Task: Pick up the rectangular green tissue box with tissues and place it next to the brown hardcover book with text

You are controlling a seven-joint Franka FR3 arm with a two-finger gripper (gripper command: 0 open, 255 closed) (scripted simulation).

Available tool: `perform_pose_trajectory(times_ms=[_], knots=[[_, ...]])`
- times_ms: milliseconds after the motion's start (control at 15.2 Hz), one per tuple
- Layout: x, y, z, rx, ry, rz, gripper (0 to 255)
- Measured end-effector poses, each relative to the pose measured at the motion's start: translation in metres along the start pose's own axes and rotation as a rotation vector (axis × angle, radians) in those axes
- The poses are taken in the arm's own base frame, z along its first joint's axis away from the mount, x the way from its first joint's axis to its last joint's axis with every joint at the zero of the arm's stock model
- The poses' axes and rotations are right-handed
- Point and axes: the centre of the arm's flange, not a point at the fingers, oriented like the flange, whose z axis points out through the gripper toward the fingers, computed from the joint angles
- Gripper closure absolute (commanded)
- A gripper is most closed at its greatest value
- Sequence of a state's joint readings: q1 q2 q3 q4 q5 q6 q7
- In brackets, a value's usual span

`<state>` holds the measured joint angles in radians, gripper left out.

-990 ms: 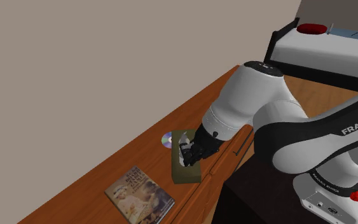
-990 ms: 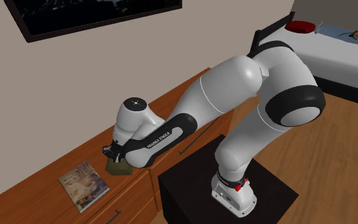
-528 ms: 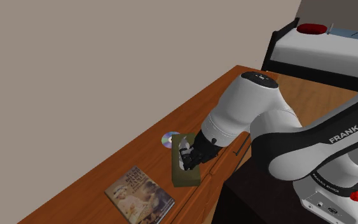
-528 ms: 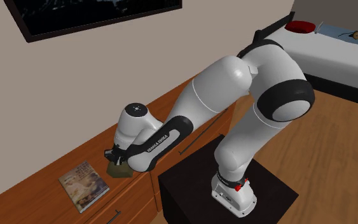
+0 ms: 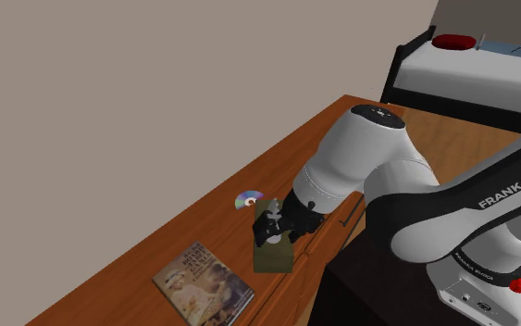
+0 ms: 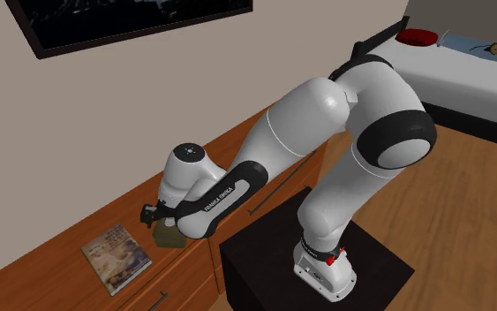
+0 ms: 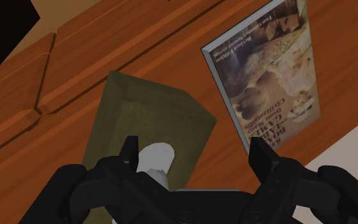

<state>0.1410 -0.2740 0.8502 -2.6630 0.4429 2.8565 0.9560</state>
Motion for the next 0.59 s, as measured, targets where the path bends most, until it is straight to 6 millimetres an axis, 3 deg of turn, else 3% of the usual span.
perform_pose_trajectory(times_ms=[132, 396, 594], knots=[[0.000, 0.000, 0.000, 0.000, 0.000, 0.000, 0], [0.001, -0.001, -0.039, 0.000, 0.004, 0.000, 0], [0.000, 0.000, -0.048, 0.000, 0.001, 0.000, 0]])
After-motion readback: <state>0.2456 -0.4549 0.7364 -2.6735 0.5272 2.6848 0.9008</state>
